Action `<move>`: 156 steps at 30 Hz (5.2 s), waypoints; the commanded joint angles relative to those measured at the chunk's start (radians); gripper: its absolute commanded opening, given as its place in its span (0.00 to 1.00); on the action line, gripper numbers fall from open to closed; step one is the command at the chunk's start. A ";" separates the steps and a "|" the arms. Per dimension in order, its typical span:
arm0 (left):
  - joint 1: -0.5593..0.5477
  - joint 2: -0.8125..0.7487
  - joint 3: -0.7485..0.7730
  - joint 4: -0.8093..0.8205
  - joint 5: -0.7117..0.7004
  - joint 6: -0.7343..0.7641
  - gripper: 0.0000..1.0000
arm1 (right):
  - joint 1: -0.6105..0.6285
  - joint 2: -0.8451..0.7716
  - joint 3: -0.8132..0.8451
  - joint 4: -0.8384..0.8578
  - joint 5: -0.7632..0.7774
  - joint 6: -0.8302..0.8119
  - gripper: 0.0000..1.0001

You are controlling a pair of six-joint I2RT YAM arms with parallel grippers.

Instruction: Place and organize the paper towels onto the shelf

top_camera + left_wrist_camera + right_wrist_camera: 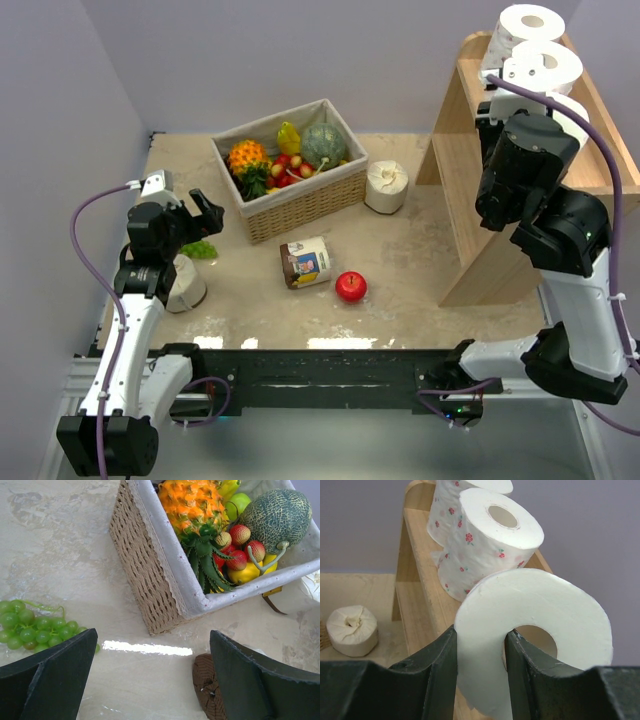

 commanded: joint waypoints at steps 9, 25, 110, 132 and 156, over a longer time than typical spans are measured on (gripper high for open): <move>-0.002 -0.011 0.002 0.025 -0.007 0.000 1.00 | -0.044 0.013 0.005 0.105 -0.013 -0.096 0.55; -0.002 -0.016 0.002 0.023 -0.005 0.003 1.00 | -0.055 0.073 0.057 0.333 0.132 -0.357 0.74; -0.003 -0.023 -0.001 0.029 0.018 0.019 1.00 | -0.002 0.289 0.181 0.357 -0.097 -0.317 0.97; -0.138 -0.120 -0.071 -0.081 0.212 -0.081 0.94 | 0.100 0.070 -0.829 0.497 -1.125 0.763 0.75; -0.354 0.219 -0.214 0.207 0.281 -0.199 0.76 | 0.100 -0.056 -0.948 0.533 -1.113 0.746 0.75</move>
